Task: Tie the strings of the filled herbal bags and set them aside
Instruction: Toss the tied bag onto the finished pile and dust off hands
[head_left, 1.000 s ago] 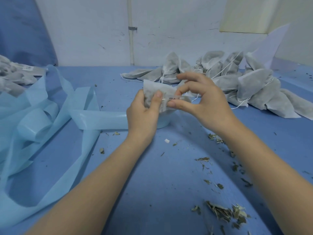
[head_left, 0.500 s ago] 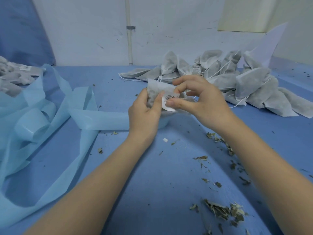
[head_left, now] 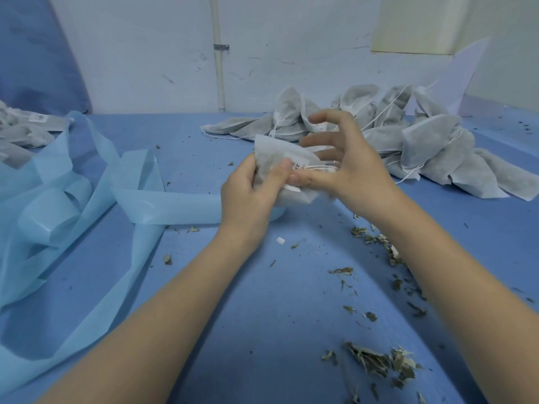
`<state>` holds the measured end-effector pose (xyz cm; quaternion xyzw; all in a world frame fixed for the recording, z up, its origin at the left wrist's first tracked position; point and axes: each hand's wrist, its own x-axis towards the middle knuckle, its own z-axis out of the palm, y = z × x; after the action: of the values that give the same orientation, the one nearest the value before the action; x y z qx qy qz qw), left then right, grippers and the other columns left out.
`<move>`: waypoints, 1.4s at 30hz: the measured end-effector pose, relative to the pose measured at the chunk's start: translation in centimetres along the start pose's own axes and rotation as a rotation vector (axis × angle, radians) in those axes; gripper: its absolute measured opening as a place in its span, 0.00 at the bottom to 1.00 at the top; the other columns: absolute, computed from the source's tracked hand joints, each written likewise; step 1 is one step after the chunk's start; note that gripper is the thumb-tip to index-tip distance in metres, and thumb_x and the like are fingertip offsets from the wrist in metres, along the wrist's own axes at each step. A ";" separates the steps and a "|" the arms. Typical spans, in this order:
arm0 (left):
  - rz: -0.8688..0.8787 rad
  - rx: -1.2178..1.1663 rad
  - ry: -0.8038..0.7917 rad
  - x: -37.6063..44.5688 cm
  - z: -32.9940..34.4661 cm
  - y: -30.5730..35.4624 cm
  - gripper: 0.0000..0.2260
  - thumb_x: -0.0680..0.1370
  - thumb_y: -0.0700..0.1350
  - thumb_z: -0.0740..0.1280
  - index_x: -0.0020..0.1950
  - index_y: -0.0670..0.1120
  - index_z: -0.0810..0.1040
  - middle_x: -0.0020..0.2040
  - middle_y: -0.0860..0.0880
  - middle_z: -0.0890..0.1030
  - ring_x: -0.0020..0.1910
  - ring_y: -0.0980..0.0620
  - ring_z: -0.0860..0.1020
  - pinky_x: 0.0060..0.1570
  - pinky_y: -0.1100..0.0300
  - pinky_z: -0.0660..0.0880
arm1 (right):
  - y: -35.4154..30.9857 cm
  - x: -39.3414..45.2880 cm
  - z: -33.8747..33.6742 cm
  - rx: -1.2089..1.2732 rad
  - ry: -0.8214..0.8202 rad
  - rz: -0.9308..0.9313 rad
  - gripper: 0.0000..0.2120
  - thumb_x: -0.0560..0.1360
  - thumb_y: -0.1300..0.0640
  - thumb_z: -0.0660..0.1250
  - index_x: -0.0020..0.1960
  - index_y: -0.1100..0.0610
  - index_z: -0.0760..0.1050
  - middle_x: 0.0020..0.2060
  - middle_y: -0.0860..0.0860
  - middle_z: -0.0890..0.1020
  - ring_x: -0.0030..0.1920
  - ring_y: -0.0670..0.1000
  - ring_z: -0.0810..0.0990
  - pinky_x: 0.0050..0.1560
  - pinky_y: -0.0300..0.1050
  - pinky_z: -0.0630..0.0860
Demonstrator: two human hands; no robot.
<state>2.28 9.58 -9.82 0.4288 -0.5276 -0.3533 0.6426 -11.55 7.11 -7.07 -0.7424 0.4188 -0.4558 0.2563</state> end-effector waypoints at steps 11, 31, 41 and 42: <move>0.024 0.087 -0.047 -0.5 0.6 0.1 0.17 0.64 0.44 0.67 0.50 0.39 0.77 0.46 0.42 0.82 0.45 0.42 0.79 0.50 0.49 0.75 | 0.6 -0.1 1.1 0.261 0.171 0.112 0.02 0.70 0.54 0.75 0.41 0.51 0.82 0.32 0.43 0.83 0.34 0.41 0.79 0.40 0.37 0.75; -0.180 -0.055 0.403 1.1 0.1 -0.1 0.12 0.75 0.48 0.69 0.45 0.39 0.79 0.42 0.46 0.81 0.42 0.47 0.79 0.53 0.45 0.76 | 0.7 -1.2 4.4 0.552 0.126 0.312 0.19 0.71 0.58 0.74 0.50 0.46 0.65 0.48 0.49 0.77 0.34 0.44 0.78 0.33 0.40 0.74; -0.300 -0.108 0.257 1.3 -0.4 2.6 0.32 0.69 0.65 0.54 0.64 0.44 0.72 0.59 0.46 0.79 0.57 0.47 0.79 0.59 0.47 0.74 | -6.2 5.2 8.3 0.718 -0.206 0.277 0.32 0.75 0.40 0.65 0.75 0.48 0.61 0.63 0.41 0.73 0.56 0.46 0.79 0.57 0.39 0.72; -0.291 -0.083 0.239 1.7 -0.6 2.8 0.34 0.71 0.65 0.49 0.68 0.46 0.70 0.63 0.45 0.77 0.61 0.46 0.76 0.62 0.45 0.72 | -6.9 5.7 8.7 0.586 -0.347 0.260 0.37 0.71 0.32 0.62 0.76 0.41 0.56 0.69 0.37 0.68 0.63 0.46 0.74 0.61 0.41 0.69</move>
<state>3.19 9.21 -6.59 0.5124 -0.3648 -0.4105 0.6602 0.27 5.79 -3.09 -0.6444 0.3117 -0.3871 0.5811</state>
